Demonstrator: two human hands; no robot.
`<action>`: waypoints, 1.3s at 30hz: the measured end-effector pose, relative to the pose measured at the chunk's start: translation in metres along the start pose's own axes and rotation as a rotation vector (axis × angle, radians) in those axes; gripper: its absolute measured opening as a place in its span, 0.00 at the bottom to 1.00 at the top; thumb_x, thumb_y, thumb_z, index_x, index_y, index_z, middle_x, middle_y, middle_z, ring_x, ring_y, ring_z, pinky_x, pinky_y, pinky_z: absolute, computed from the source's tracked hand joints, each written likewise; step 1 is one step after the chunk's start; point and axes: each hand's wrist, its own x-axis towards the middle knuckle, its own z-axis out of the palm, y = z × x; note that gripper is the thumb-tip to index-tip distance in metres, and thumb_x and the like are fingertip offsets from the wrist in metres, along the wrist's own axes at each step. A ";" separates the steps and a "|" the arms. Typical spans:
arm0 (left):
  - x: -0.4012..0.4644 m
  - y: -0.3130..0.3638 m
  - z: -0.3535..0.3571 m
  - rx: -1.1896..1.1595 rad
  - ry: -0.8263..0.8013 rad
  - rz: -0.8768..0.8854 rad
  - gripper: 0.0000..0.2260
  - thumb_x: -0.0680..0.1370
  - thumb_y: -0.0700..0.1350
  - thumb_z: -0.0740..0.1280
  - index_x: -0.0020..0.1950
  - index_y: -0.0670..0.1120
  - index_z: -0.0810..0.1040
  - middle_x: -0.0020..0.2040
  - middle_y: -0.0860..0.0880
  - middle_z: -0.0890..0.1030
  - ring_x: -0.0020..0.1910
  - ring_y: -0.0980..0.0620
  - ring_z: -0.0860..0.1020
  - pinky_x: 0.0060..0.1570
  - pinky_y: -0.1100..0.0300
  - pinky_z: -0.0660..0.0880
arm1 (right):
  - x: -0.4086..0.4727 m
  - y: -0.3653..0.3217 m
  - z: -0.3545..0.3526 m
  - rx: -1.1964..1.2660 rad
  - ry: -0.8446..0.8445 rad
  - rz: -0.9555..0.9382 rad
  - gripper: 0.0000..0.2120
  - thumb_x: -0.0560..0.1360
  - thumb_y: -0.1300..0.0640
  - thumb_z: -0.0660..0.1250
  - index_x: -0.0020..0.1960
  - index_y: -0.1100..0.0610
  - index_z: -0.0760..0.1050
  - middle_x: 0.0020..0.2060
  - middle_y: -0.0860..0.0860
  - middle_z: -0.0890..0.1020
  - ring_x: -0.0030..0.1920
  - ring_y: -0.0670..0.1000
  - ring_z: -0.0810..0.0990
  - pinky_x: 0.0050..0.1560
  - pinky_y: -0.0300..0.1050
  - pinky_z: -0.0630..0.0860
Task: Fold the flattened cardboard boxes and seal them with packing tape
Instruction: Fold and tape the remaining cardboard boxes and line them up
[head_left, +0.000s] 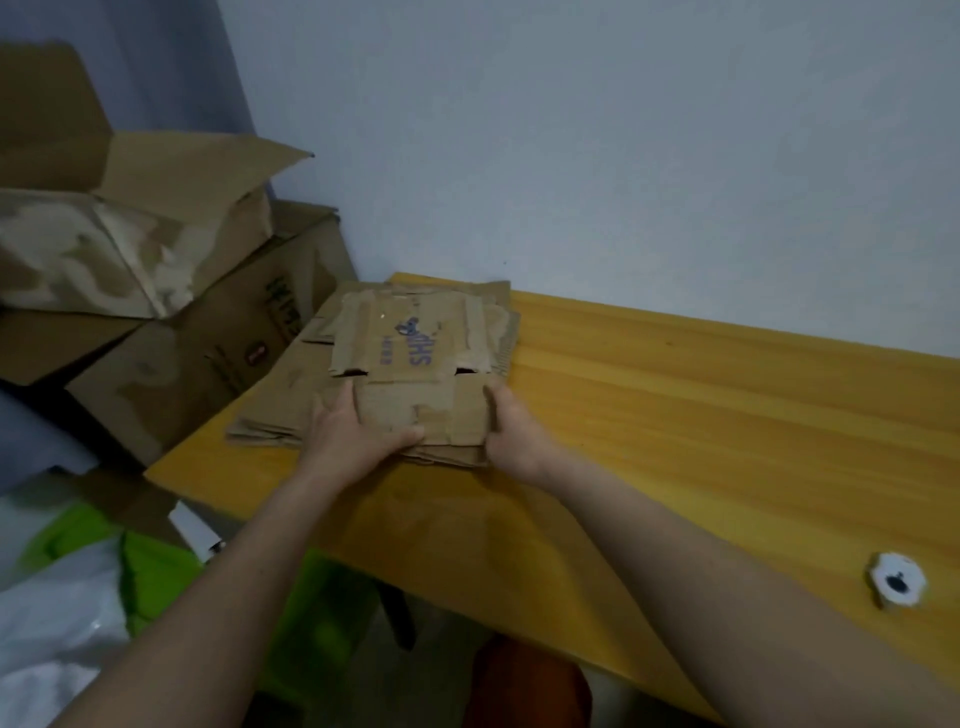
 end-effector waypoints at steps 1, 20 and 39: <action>0.001 -0.001 -0.001 -0.079 0.053 -0.022 0.54 0.63 0.66 0.75 0.79 0.50 0.50 0.78 0.43 0.55 0.76 0.40 0.56 0.72 0.40 0.60 | 0.002 -0.001 0.003 0.055 0.011 0.028 0.30 0.75 0.64 0.64 0.75 0.57 0.57 0.69 0.57 0.66 0.70 0.58 0.65 0.70 0.51 0.66; -0.052 0.100 0.061 -1.026 -0.192 -0.031 0.21 0.75 0.48 0.72 0.67 0.45 0.75 0.56 0.46 0.82 0.50 0.49 0.81 0.43 0.56 0.78 | -0.075 0.065 -0.108 1.087 0.462 0.465 0.12 0.77 0.63 0.65 0.59 0.65 0.73 0.40 0.57 0.81 0.37 0.54 0.80 0.30 0.44 0.80; -0.116 0.245 0.072 -0.766 -0.557 0.398 0.31 0.72 0.60 0.72 0.71 0.53 0.65 0.59 0.56 0.77 0.56 0.58 0.77 0.56 0.57 0.76 | -0.148 0.052 -0.177 -0.141 0.554 0.021 0.14 0.79 0.61 0.58 0.62 0.52 0.72 0.52 0.52 0.80 0.54 0.56 0.78 0.53 0.55 0.75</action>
